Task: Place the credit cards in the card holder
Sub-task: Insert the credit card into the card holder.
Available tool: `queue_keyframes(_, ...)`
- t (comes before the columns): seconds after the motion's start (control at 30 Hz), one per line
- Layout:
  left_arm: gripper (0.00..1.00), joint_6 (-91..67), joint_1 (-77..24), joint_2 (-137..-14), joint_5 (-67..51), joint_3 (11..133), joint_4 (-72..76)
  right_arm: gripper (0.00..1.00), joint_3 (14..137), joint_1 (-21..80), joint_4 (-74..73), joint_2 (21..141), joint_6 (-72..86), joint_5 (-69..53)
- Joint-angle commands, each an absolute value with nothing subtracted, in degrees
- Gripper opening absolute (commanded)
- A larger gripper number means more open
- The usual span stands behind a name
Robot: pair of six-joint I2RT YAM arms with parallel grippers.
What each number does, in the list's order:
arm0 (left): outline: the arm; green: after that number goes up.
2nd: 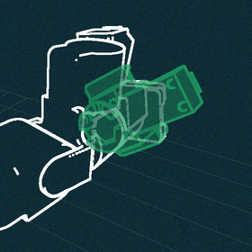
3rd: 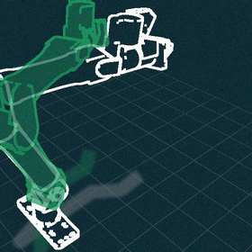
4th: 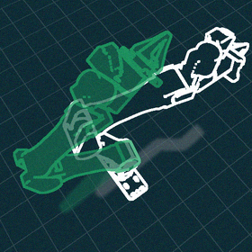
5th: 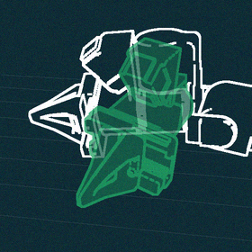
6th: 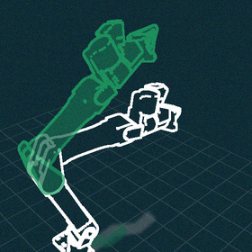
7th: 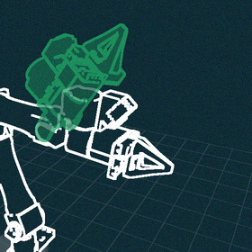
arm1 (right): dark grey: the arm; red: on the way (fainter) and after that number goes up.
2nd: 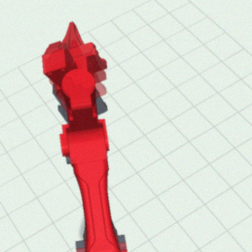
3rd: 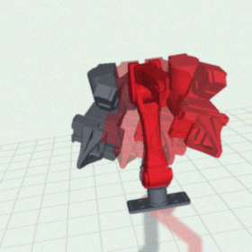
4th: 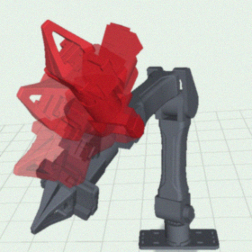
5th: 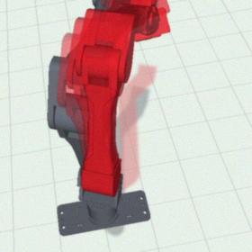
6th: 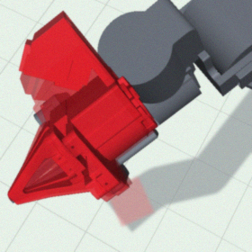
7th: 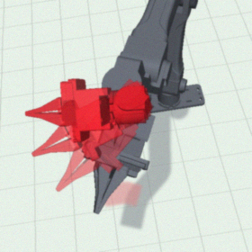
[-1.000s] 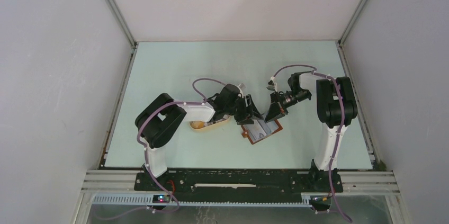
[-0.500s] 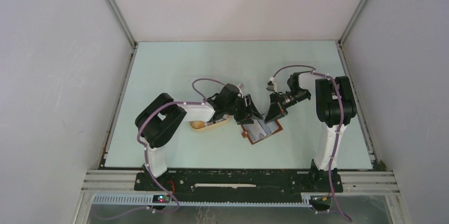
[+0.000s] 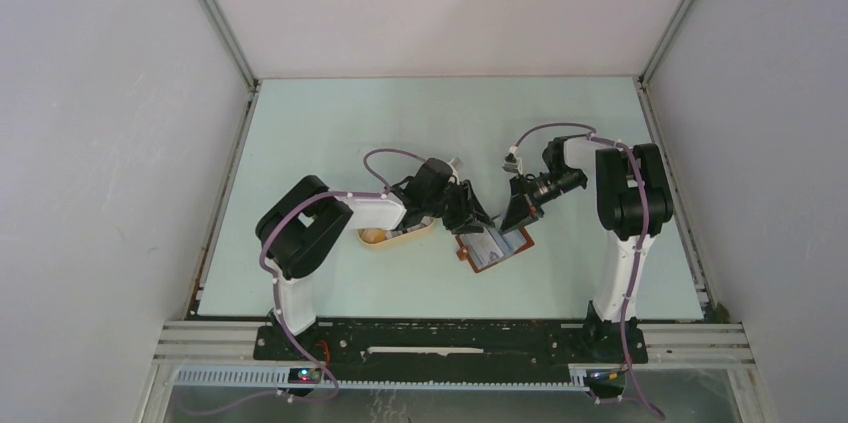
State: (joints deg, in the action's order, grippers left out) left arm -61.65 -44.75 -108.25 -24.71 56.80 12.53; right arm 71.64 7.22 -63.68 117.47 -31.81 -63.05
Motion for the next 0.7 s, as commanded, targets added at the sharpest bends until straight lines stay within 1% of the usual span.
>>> queue_keyframes(0.0, 0.44, -61.8, -44.7, -108.9, -24.5, 58.3, 11.4, 0.14, 73.2, 6.4, -64.0, 117.6, -33.0, -62.1)
queue_keyframes(0.2, 0.44, -61.7, -44.7, -108.5, -24.3, 57.7, 11.2, 0.19, 73.1, 5.7, -62.8, 116.6, -32.4, -58.7)
queue_keyframes(0.33, 0.44, -61.4, -44.7, -107.9, -24.1, 57.4, 11.1, 0.24, 71.6, 5.9, -59.5, 113.3, -30.9, -53.7)
queue_keyframes(0.4, 0.44, -61.3, -44.7, -107.7, -24.1, 57.5, 10.9, 0.28, 70.7, 5.9, -57.4, 110.7, -30.3, -50.1)
queue_keyframes(0.53, 0.44, -61.2, -44.7, -107.7, -24.1, 57.4, 10.8, 0.34, 68.9, 5.4, -55.8, 105.3, -31.9, -50.7)
queue_keyframes(0.67, 0.44, -61.2, -44.7, -108.0, -24.5, 57.5, 10.8, 0.37, 67.7, 6.0, -58.2, 100.8, -38.7, -52.3)
